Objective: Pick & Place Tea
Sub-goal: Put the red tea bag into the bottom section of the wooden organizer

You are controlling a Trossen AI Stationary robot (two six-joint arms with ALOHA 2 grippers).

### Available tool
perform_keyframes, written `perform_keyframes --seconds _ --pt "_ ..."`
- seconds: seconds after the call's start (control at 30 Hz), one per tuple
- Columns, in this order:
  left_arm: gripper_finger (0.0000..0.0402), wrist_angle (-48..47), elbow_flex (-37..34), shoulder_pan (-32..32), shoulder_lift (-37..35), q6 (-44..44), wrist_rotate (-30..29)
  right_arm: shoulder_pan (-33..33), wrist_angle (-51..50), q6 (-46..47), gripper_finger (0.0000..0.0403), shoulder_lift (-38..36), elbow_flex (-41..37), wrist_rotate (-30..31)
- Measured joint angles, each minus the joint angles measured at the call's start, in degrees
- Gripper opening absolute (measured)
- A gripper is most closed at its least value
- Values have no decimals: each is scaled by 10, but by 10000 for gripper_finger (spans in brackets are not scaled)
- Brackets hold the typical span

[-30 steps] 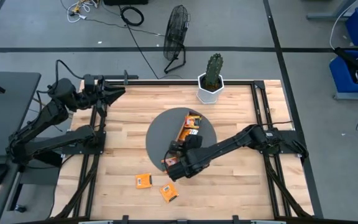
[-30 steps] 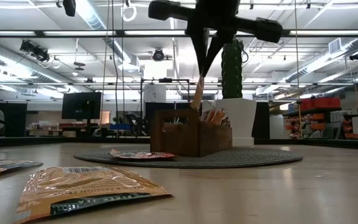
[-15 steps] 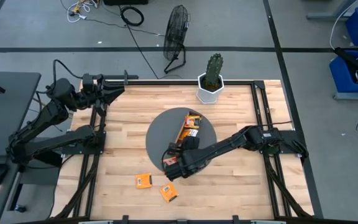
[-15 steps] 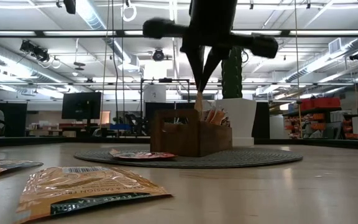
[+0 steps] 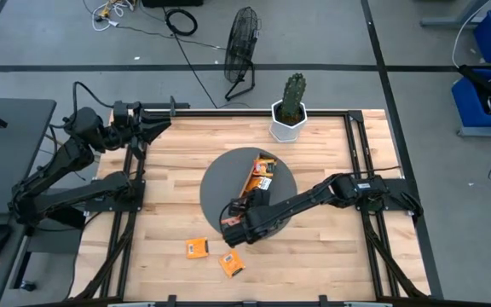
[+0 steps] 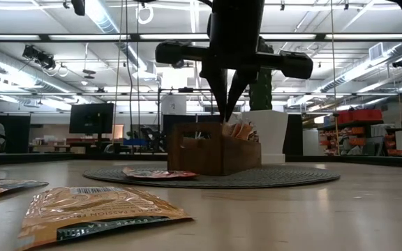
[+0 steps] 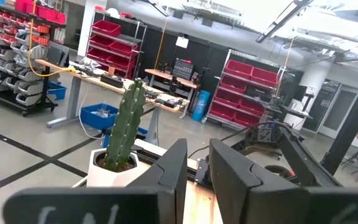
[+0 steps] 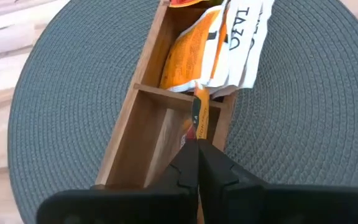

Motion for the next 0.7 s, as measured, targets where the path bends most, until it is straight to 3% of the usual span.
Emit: perform_keyframes --seconds 0.7 --pt "71 -14 0 0 1 -1 0 43 -29 -28 85 -42 0 15"
